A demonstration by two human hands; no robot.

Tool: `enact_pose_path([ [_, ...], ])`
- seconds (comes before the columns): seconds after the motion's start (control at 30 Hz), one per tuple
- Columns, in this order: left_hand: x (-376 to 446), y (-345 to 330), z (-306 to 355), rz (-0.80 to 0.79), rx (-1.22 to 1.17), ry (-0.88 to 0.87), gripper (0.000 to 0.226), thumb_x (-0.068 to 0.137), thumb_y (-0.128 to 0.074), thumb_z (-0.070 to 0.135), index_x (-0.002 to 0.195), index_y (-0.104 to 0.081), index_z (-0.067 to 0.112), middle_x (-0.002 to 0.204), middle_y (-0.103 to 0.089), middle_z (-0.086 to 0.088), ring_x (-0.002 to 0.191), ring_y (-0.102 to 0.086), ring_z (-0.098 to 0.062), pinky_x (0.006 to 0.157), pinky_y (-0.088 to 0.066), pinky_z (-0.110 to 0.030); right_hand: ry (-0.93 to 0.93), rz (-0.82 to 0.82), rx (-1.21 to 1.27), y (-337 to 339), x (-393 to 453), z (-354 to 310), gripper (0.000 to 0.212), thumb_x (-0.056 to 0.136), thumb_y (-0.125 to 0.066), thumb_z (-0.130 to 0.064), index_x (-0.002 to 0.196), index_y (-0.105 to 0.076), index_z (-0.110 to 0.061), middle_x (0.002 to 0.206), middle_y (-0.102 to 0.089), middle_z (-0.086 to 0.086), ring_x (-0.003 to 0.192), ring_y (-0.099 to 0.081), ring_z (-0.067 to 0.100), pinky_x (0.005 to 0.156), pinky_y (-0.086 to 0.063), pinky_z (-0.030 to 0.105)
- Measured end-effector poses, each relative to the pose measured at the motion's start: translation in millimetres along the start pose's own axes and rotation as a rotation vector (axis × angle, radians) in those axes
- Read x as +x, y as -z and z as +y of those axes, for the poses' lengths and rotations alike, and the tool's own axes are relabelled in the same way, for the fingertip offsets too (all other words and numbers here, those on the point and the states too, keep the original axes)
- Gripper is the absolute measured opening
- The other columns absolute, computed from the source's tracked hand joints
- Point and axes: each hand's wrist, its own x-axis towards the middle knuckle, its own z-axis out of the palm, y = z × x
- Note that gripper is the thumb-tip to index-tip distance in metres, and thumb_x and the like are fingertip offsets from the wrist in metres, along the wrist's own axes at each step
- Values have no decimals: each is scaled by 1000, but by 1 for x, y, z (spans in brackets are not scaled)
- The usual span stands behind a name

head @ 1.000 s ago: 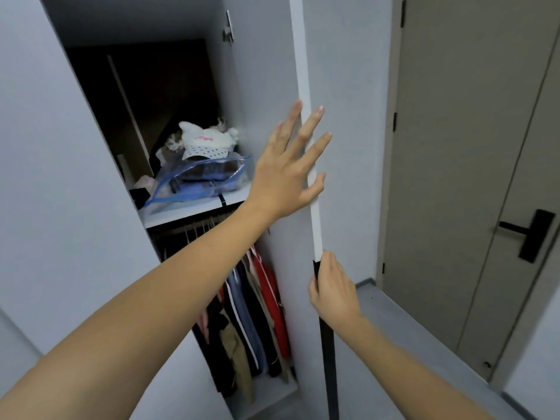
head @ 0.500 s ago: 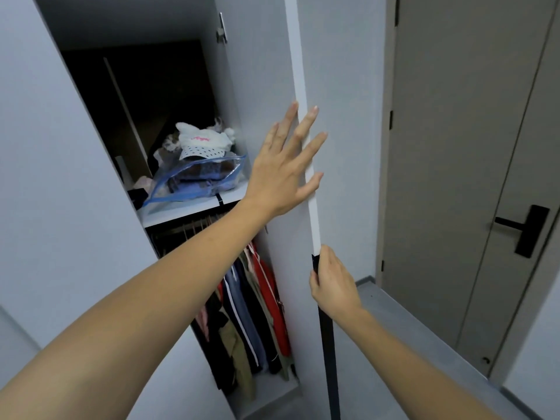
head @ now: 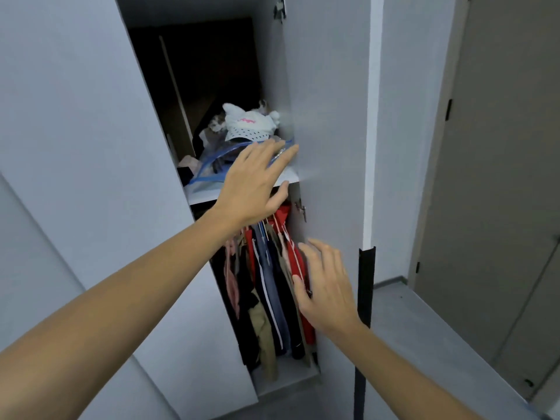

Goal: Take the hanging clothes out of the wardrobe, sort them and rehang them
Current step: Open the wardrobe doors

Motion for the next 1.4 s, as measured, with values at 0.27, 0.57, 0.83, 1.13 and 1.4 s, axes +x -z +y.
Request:
enact_pose_path([
  [0.27, -48, -5, -132, -107, 237, 94, 62, 95, -48, 39, 153, -49, 16, 143, -56, -12, 136, -47, -34, 121, -29, -50, 85, -83, 124, -100, 67, -49, 56, 96, -64, -24, 149, -47, -15, 154, -41, 3, 143, -39, 23, 116, -40, 44],
  [0.57, -56, -41, -282, -143, 424, 59, 66, 98, -45, 42, 161, -36, 25, 156, -49, -10, 152, -34, -33, 125, -20, -56, 15, -162, 151, -231, 178, -105, 64, 98, -62, -34, 155, -37, -22, 154, -36, -5, 141, -35, 16, 117, -36, 35],
  [0.83, -50, -74, -352, -151, 454, -101, 53, 99, -43, 47, 130, -70, 14, 155, -51, -12, 159, -19, -29, 123, -11, -68, -354, -275, 288, -323, 225, -121, 59, 93, -62, -51, 142, -34, -33, 137, -43, -12, 124, -46, 15, 99, -46, 41],
  [1.13, -51, -89, -370, -66, 391, -202, 48, 98, -49, 53, 104, -70, 11, 124, -62, -11, 154, -33, -33, 119, -14, -73, -631, -186, 567, -349, 241, -136, 39, 92, -71, -40, 107, -36, -31, 102, -63, -11, 91, -61, 13, 80, -48, 37],
  [1.4, -57, -64, -346, -102, 411, -179, 55, 96, -49, 60, 104, -70, 9, 125, -61, -11, 148, -41, -34, 117, -16, -75, -486, -292, 513, -333, 225, -132, 39, 94, -68, -42, 121, -42, -35, 120, -59, -14, 109, -58, 10, 88, -47, 34],
])
